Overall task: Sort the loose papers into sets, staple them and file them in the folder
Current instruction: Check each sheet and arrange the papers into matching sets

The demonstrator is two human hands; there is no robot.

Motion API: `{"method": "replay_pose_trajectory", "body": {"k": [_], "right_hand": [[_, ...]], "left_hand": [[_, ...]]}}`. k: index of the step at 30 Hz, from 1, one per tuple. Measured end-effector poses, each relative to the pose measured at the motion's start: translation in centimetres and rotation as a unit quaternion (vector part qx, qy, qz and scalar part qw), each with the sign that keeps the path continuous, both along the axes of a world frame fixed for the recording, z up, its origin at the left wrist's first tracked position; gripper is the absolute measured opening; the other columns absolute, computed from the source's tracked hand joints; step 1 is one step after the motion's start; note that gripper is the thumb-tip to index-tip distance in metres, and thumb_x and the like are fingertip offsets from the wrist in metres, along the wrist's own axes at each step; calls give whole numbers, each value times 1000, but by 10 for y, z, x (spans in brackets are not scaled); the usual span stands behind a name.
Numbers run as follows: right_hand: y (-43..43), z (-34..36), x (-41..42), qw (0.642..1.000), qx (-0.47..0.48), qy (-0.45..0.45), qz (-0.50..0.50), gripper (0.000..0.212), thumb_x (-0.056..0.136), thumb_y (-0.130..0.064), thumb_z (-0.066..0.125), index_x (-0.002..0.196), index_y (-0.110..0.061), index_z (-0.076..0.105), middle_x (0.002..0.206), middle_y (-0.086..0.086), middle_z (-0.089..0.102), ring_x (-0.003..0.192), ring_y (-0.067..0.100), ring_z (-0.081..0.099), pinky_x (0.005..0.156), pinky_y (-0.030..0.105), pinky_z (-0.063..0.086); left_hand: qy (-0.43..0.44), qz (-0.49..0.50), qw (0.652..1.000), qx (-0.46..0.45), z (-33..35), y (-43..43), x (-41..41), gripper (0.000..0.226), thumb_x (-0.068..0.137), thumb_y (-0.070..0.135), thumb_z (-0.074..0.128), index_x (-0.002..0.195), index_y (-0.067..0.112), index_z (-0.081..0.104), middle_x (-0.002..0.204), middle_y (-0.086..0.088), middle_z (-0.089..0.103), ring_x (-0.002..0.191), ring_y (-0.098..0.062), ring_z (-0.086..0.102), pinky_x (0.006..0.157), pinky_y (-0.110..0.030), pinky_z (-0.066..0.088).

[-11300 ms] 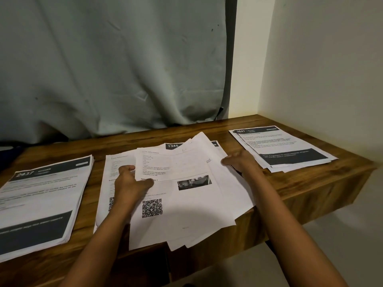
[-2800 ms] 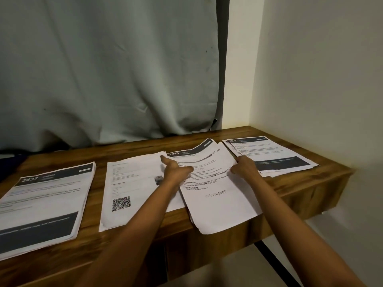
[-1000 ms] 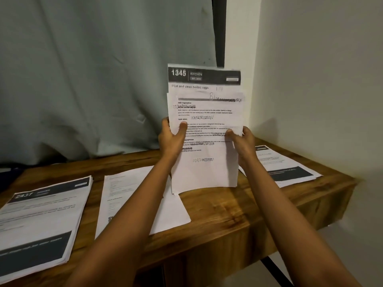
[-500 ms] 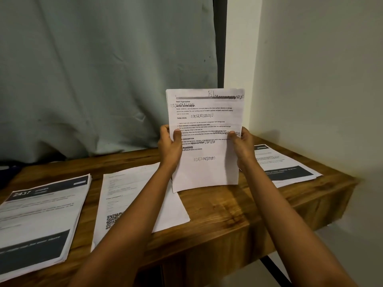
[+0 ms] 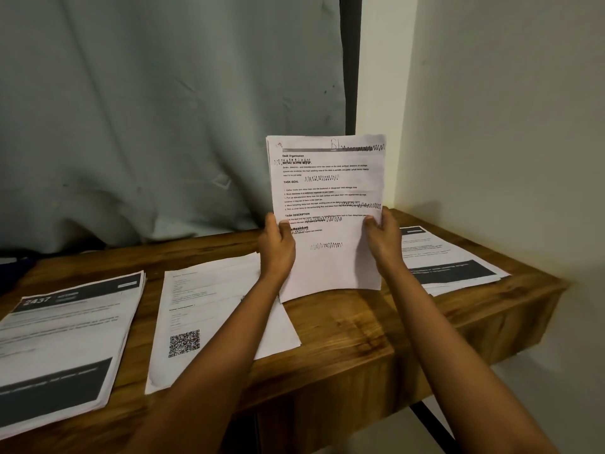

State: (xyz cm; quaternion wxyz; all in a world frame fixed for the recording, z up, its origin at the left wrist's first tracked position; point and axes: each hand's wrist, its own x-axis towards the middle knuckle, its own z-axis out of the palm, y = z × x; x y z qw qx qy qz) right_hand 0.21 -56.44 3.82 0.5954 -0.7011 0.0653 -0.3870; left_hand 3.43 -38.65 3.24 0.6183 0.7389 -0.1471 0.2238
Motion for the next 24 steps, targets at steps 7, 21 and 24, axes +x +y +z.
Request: {"method": "replay_pose_trajectory", "body": {"k": [7,21,24], "right_hand": [[-25,12,1,992,-55,111,-18,27,91,-2,52,116,-4,61,114,8,65,98,22,60,81,29,47],[-26,-51,-5,945,-96,312,-27,31,88,-3,56,118,-4,62,119,14,64,111,32,57,91,36,46],[-23,-65,-4,943,-111,311,-43,34,88,-3,55,122,-3,58,122,14,62,112,31,57,83,31,44]], "left_hand": [[119,-34,991,49,6,3,3,25,101,18,40,121,14,53,129,-4,59,107,-21,59,78,-29,47],[147,19,989,17,-40,15,20,22,97,19,52,117,9,52,122,-8,62,105,-26,61,89,-39,52],[149,31,988,33,-46,14,19,22,96,15,53,117,9,52,123,-8,62,105,-27,63,87,-38,55]]}}
